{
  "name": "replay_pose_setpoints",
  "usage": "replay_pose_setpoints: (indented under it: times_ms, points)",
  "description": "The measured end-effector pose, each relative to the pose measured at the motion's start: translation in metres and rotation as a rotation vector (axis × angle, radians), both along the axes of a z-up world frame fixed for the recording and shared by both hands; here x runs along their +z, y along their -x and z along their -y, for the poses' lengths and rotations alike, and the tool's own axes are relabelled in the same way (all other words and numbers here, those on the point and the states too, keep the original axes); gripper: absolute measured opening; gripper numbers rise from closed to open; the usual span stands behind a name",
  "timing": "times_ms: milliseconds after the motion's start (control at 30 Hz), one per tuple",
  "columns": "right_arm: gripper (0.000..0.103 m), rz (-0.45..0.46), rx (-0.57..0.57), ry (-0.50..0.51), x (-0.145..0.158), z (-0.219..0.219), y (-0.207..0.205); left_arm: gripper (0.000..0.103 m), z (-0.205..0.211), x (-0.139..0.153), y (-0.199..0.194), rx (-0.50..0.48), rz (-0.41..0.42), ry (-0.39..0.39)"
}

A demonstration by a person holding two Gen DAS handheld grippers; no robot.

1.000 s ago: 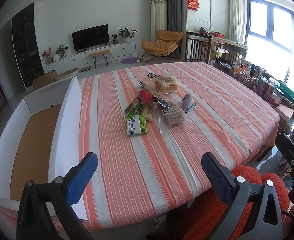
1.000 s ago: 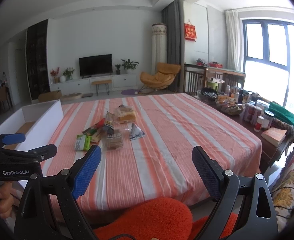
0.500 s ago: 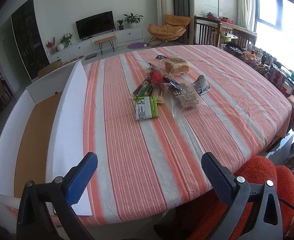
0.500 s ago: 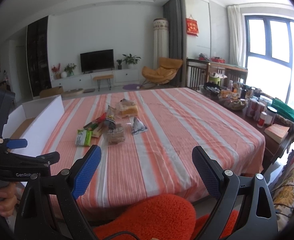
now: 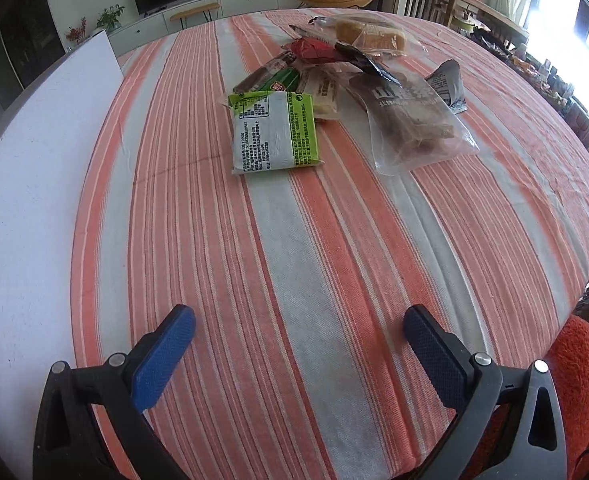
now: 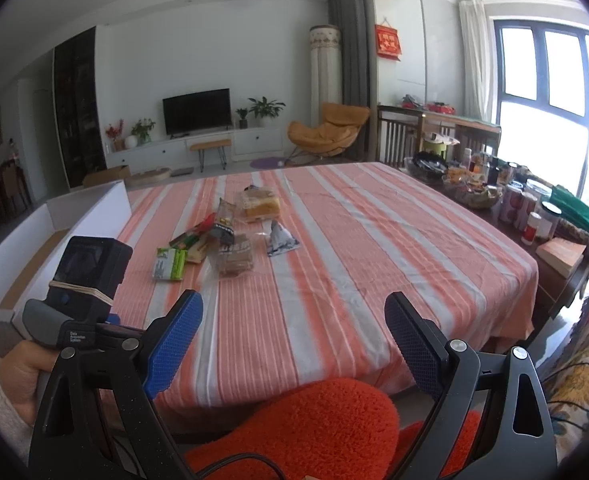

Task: Organize snacks
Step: 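Reach the left tool to the green-wrapped pack and close on it, then grasp the white triangular pouch with the right tool while the left tool holds the green pack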

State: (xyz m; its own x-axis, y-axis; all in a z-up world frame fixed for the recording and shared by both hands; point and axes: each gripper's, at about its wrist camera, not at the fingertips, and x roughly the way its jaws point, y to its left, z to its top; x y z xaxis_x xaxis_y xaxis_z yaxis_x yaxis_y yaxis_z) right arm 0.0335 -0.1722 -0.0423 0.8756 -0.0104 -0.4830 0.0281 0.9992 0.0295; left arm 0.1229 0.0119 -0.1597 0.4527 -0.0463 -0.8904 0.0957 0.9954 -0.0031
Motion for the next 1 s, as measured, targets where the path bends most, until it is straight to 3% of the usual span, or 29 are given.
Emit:
replay_pose_setpoints:
  times_ms: [167,267,400,533,633,733,1000]
  points:
    - [0.094,-0.011,-0.002,-0.029,-0.004,0.005,-0.006,0.103,-0.006,-0.002,-0.002,-0.027,0.08,0.014]
    - [0.094,-0.023,0.009,-0.041,-0.008,0.005,-0.008,0.103,-0.01,0.0,-0.013,-0.045,0.023,0.017]
    - [0.094,-0.027,0.022,-0.044,-0.009,0.005,-0.006,0.103,-0.022,0.013,-0.043,-0.02,0.005,0.16]
    - [0.094,-0.022,0.018,-0.049,-0.008,0.006,-0.005,0.101,-0.022,0.025,-0.072,0.005,0.055,0.159]
    - [0.094,-0.028,0.013,-0.055,-0.009,0.008,-0.006,0.09,-0.016,0.025,-0.092,0.009,0.08,0.111]
    - [0.094,-0.037,0.011,-0.054,-0.01,0.009,-0.006,0.052,-0.013,0.017,-0.103,0.01,0.061,0.067]
    - [0.094,-0.087,0.019,-0.067,-0.02,0.008,-0.015,0.049,-0.039,0.016,-0.064,0.005,0.073,0.136]
